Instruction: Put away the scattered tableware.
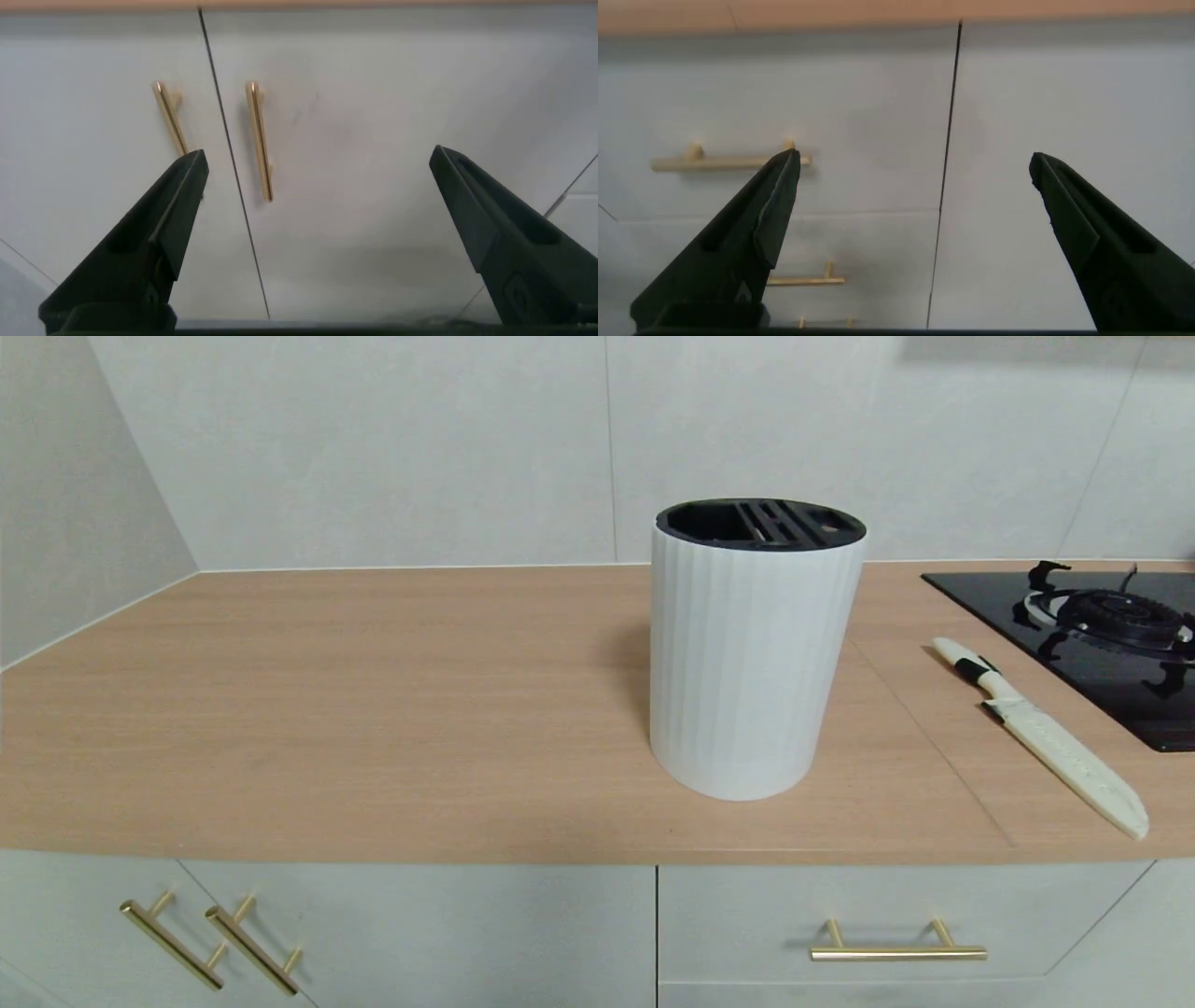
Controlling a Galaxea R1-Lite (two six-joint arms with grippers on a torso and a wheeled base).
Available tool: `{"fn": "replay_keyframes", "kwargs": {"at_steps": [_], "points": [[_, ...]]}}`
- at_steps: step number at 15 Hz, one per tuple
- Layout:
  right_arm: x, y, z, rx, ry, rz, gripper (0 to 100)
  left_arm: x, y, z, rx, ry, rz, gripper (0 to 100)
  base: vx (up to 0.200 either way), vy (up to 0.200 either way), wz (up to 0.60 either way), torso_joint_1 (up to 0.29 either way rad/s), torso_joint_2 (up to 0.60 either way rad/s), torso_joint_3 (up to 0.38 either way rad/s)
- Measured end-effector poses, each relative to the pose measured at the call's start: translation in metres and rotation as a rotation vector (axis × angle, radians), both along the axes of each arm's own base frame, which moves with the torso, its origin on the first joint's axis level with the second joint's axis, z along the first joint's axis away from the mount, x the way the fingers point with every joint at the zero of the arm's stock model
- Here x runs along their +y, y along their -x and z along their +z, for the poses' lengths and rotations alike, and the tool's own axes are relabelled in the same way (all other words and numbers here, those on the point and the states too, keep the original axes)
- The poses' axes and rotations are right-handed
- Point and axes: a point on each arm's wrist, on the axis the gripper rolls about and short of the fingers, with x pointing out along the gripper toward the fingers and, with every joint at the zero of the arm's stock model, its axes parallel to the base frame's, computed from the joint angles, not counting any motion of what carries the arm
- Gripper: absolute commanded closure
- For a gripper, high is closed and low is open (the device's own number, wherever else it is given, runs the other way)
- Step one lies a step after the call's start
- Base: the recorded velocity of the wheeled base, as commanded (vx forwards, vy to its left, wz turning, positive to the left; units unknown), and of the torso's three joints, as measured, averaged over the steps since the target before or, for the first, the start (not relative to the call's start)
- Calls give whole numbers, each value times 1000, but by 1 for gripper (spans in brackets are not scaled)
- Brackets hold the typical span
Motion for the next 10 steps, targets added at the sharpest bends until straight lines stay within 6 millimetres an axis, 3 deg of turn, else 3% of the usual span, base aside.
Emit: {"fn": "replay_keyframes", "kwargs": {"at_steps": [10], "points": [[0, 0, 0, 0, 0, -1, 0, 0, 0, 0, 0, 0, 1, 0, 0, 0, 0, 211, -500, -289]]}}
